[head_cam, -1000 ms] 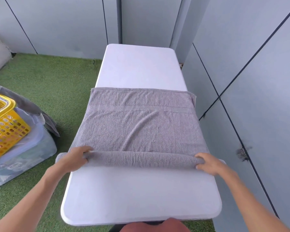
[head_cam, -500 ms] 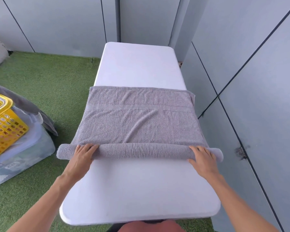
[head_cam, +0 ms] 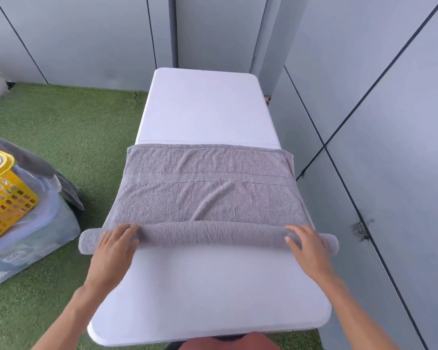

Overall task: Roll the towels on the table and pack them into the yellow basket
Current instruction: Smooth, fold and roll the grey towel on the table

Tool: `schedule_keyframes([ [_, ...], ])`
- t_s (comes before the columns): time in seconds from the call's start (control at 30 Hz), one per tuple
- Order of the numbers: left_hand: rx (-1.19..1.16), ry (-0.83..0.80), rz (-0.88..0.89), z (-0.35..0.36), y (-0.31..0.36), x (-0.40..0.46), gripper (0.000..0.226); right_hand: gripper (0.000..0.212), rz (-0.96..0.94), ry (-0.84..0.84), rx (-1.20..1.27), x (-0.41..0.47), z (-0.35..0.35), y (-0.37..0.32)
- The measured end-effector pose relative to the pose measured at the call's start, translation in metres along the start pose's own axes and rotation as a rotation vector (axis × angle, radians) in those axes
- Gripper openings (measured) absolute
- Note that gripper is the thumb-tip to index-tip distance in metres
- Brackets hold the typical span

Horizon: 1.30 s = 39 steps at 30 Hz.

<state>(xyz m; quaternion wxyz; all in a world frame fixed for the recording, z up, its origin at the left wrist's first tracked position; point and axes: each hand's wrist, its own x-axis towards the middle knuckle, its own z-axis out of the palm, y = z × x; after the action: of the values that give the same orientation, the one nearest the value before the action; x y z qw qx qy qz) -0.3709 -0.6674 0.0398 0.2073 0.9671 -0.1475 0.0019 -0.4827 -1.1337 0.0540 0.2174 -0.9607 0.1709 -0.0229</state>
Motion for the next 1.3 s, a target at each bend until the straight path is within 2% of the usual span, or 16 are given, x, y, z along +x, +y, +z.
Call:
schedule_keyframes([
  [0.13, 0.126, -0.078, 0.051, 0.023, -0.002, -0.014, 0.066, 0.069, 0.011, -0.185, -0.271, -0.015, 0.015, -0.004],
  [0.23, 0.143, -0.108, 0.06, 0.022, -0.002, -0.002, 0.073, 0.06, -0.017, -0.141, -0.244, -0.006, 0.013, -0.008],
  [0.3, 0.13, -0.117, 0.039, 0.019, -0.007, 0.004, 0.065, 0.049, -0.014, -0.15, -0.197, 0.002, 0.008, -0.003],
  [0.37, 0.131, -0.174, 0.021, 0.012, -0.011, 0.01, 0.056, 0.043, -0.03, -0.237, -0.193, 0.005, 0.003, 0.008],
  [0.5, 0.065, -0.522, -0.071, -0.013, -0.011, 0.03, 0.049, 0.036, 0.077, -0.556, -0.06, 0.009, -0.02, 0.011],
  [0.53, 0.02, -0.585, -0.089, -0.019, -0.011, 0.035, 0.049, 0.036, 0.106, -0.578, -0.001, 0.011, -0.022, 0.01],
  [0.57, -0.038, -0.592, -0.102, -0.023, -0.012, 0.039, 0.049, 0.037, 0.116, -0.52, 0.052, 0.011, -0.021, 0.01],
  [0.6, -0.097, -0.522, -0.106, -0.025, -0.012, 0.042, 0.05, 0.039, 0.097, -0.396, 0.083, 0.011, -0.017, 0.012],
  [0.7, -0.142, -0.094, -0.034, -0.02, -0.004, 0.034, 0.04, 0.041, 0.013, -0.076, -0.027, 0.0, -0.004, 0.009],
  [0.77, -0.028, 0.006, 0.083, -0.006, -0.002, 0.021, 0.039, 0.052, 0.022, -0.084, -0.161, -0.01, -0.001, 0.003],
  [0.87, 0.088, -0.124, 0.088, 0.011, -0.003, 0.011, 0.069, 0.069, 0.046, -0.203, -0.29, -0.013, 0.006, 0.001],
  [0.93, 0.146, -0.159, 0.062, 0.014, 0.001, 0.016, 0.077, 0.067, 0.057, -0.191, -0.32, -0.011, 0.009, -0.003],
  [1.03, 0.24, -0.081, 0.026, 0.011, 0.009, 0.025, 0.063, 0.051, 0.043, -0.147, -0.315, -0.005, 0.004, -0.008],
  [1.13, 0.334, -0.099, 0.027, 0.006, 0.009, 0.019, 0.046, 0.043, -0.005, -0.263, -0.313, 0.003, -0.008, 0.005],
  [1.23, 0.316, -0.266, -0.053, -0.007, 0.008, 0.02, 0.039, 0.048, 0.039, -0.537, -0.141, 0.013, -0.025, 0.016],
  [1.3, 0.277, -0.451, -0.096, -0.017, -0.001, 0.037, 0.039, 0.036, 0.091, -0.586, 0.049, 0.015, -0.03, 0.014],
])
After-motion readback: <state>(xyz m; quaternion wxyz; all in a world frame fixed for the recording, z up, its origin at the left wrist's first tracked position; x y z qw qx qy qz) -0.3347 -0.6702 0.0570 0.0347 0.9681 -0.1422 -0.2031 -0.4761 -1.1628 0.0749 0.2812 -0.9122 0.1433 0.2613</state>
